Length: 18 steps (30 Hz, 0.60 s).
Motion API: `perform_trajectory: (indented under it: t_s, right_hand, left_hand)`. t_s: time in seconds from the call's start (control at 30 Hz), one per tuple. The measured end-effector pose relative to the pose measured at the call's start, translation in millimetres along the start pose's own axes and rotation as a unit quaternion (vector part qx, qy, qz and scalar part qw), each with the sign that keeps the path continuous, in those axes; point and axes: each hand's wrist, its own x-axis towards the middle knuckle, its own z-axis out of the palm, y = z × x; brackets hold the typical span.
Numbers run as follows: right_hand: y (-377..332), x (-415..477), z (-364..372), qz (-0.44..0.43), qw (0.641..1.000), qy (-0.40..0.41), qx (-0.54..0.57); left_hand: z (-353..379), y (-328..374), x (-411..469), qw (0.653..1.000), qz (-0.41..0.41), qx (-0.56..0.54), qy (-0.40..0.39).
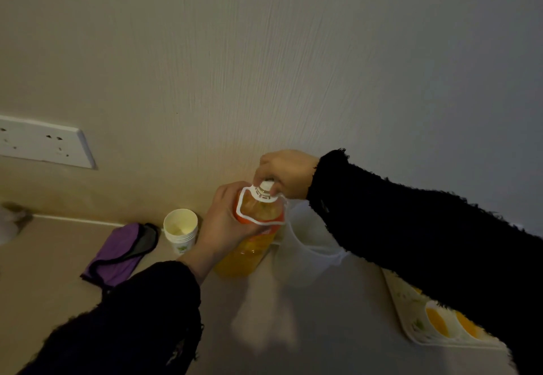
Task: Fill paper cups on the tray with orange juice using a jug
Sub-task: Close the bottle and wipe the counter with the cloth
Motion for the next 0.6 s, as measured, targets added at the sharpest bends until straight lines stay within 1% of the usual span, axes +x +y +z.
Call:
perform_trajectory:
  t_s: [0.17, 0.23, 0.33, 0.5, 0.6]
  right_hand:
    - [9, -17, 6, -0.046, 0.998, 0.05, 0.001]
    - [11, -21, 11, -0.046, 0.997, 0.06, 0.011]
    - [14, -25, 17, -0.039, 0.996, 0.075, 0.029]
    - [19, -30, 18, -0.016, 0.996, 0.078, 0.048]
    - [24, -32, 20, 0.049, 0.993, 0.08, 0.071]
  left_hand:
    - [6, 6, 6, 0.997, 0.007, 0.049, -0.051]
    - [9, 5, 11, 0.993, 0.021, 0.094, -0.074]
    - [14, 4, 14, 0.988, 0.029, 0.126, -0.084]
    - [17, 9, 11, 0.986, 0.03, 0.149, -0.074]
    - [20, 13, 9, 0.984, 0.026, 0.164, -0.071]
